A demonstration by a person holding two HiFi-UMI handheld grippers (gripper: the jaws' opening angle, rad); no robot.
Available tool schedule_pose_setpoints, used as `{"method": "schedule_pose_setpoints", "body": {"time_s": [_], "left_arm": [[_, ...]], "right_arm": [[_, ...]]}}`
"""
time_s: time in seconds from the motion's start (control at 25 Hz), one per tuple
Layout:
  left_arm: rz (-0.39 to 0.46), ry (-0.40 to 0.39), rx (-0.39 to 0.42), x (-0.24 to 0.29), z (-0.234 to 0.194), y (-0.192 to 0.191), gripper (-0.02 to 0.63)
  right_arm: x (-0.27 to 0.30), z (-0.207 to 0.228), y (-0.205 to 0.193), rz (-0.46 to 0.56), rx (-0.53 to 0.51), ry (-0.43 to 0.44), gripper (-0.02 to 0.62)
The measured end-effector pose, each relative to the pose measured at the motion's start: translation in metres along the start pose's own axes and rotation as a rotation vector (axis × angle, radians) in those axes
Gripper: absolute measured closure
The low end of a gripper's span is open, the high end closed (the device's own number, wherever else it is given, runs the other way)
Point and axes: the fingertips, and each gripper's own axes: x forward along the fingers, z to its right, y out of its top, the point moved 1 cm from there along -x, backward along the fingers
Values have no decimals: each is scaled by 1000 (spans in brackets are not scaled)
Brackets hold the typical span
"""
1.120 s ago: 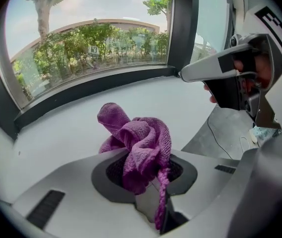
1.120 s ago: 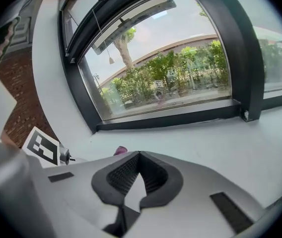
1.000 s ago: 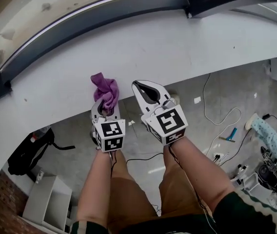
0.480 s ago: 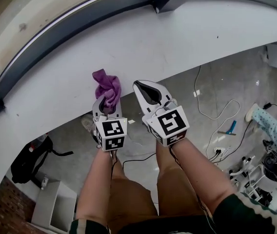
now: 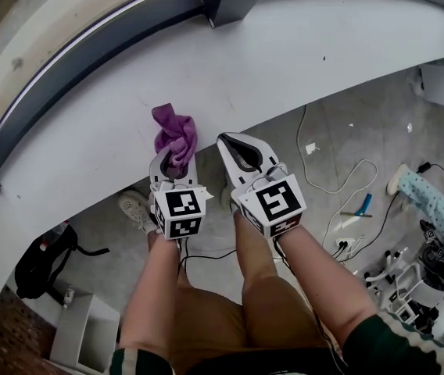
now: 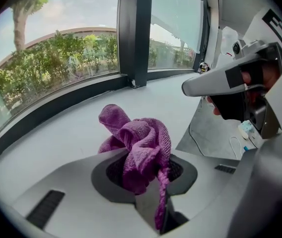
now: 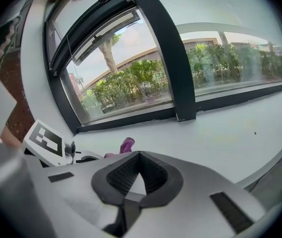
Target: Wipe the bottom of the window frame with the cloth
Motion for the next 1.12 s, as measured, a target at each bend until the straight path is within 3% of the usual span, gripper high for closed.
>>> {"method": "schedule_pose_setpoints", "body": {"time_s": [0.12,0.48,0.88,1.12], "left_arm": [[7,-12,0,9,13,11,499],[46,-149,61,32,76,44,499],[54,-151,-5,39,78,53,499],[62,-131,11,55,71,74,499]], "right_arm": [[-6,16,1,1,1,-6,581],[-17,51,5,22,20,-31,581],[-31,72,-11,18,56,-73,581],[-25,74,1,19,31,-48,581]]}}
